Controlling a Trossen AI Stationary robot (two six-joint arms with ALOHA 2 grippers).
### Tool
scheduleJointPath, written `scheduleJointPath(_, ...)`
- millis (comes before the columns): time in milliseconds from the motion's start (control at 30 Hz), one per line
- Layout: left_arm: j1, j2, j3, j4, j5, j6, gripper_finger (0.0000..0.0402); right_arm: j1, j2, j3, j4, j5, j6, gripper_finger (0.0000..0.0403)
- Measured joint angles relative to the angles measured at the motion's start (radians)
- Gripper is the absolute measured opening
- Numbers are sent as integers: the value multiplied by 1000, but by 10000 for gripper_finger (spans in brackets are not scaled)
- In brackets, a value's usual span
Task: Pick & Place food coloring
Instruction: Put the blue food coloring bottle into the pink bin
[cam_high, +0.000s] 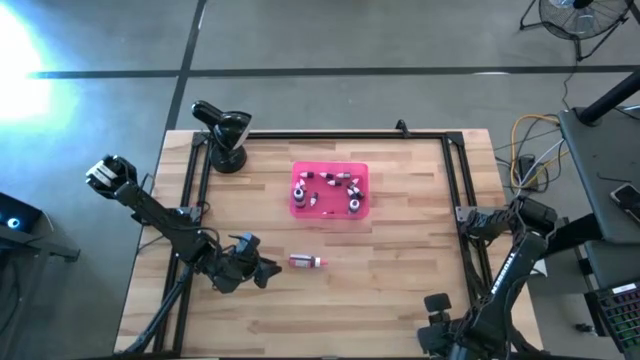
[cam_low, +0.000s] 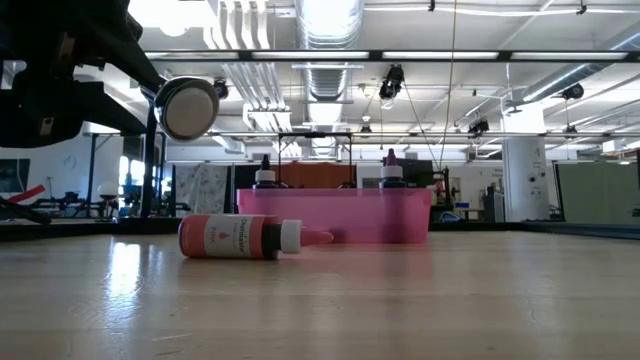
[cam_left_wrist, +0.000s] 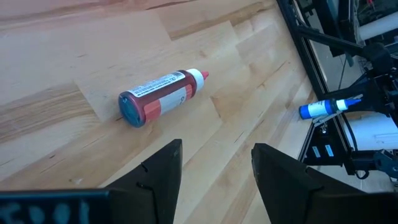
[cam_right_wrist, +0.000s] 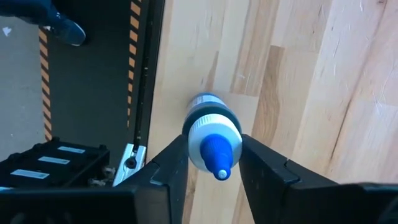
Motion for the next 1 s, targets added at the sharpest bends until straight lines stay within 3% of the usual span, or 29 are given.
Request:
scheduleJointPath(233,0,0,0,0,0,-4,170,-22,-1,0,-5,28,-3,108)
scheduleJointPath(533,0,0,0,1,0,-50,170,-121,-79,10,-169,266,-5,108)
scheduleJointPath(733,0,0,0,0,0,-52,170,-363,-161,10,-163,401,-176,108)
scheduleJointPath(1000,0,0,0,7,0,-54,170,-793,-197,124,-150,329,-482,108)
